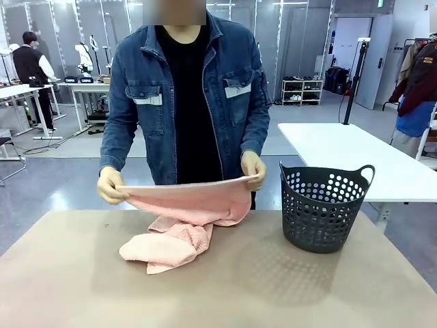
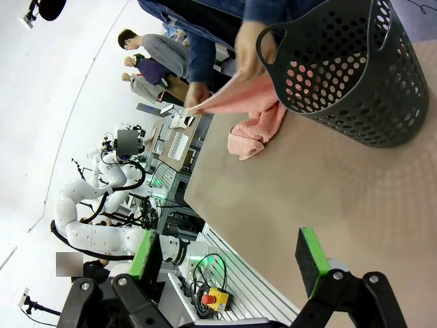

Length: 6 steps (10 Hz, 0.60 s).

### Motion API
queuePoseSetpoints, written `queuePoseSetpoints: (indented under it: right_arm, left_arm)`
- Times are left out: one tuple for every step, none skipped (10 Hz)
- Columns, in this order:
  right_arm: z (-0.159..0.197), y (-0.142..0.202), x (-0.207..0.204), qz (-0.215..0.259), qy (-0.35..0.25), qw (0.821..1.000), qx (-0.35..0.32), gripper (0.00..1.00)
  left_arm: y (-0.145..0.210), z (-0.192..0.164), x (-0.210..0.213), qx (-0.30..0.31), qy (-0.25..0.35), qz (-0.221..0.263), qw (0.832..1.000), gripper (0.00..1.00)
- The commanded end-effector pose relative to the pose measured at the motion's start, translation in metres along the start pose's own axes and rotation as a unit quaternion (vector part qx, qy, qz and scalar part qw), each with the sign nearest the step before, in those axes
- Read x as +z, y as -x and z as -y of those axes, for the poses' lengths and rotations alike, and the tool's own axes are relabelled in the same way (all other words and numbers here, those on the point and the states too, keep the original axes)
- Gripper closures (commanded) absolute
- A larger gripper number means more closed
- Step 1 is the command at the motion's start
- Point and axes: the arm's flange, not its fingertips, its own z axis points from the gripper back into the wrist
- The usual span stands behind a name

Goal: Fold the towel.
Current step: Grab the top end of the 100 cm Hotel Towel extended by the human.

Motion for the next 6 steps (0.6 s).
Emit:
queuePoseSetpoints:
  right_arm:
    - [0.0004,-0.0004,0.0008,0.001,-0.003,1.0,0.003,0.0]
    - [0.0004,-0.0004,0.0008,0.001,-0.003,1.0,0.003,0.0]
    - [0.0004,-0.0004,0.0008,0.001,-0.003,1.0,0.003,0.0]
    - [0.0004,-0.0004,0.0008,0.001,-0.003,1.0,0.003,0.0]
    - [0.0004,-0.0004,0.0008,0.001,-0.003,1.0,0.003,0.0]
    - [0.0,0.0,0.0,0.0,0.0,1.0,0.0,0.0]
  left_arm:
    - [0.0014,0.0008,0.0009,-0.001,0.004,-0.003,1.0,0.0]
    - [0.0014,0.0008,0.0009,-0.001,0.004,-0.003,1.0,0.0]
    - [0.0014,0.0008,0.0009,-0.001,0.004,-0.003,1.0,0.0]
    - [0.0014,0.0008,0.0009,-0.001,0.004,-0.003,1.0,0.0]
    - [0.0014,0.0008,0.0009,-0.001,0.004,-0.003,1.0,0.0]
    - [0.0,0.0,0.0,0.0,0.0,0.0,1.0,0.0]
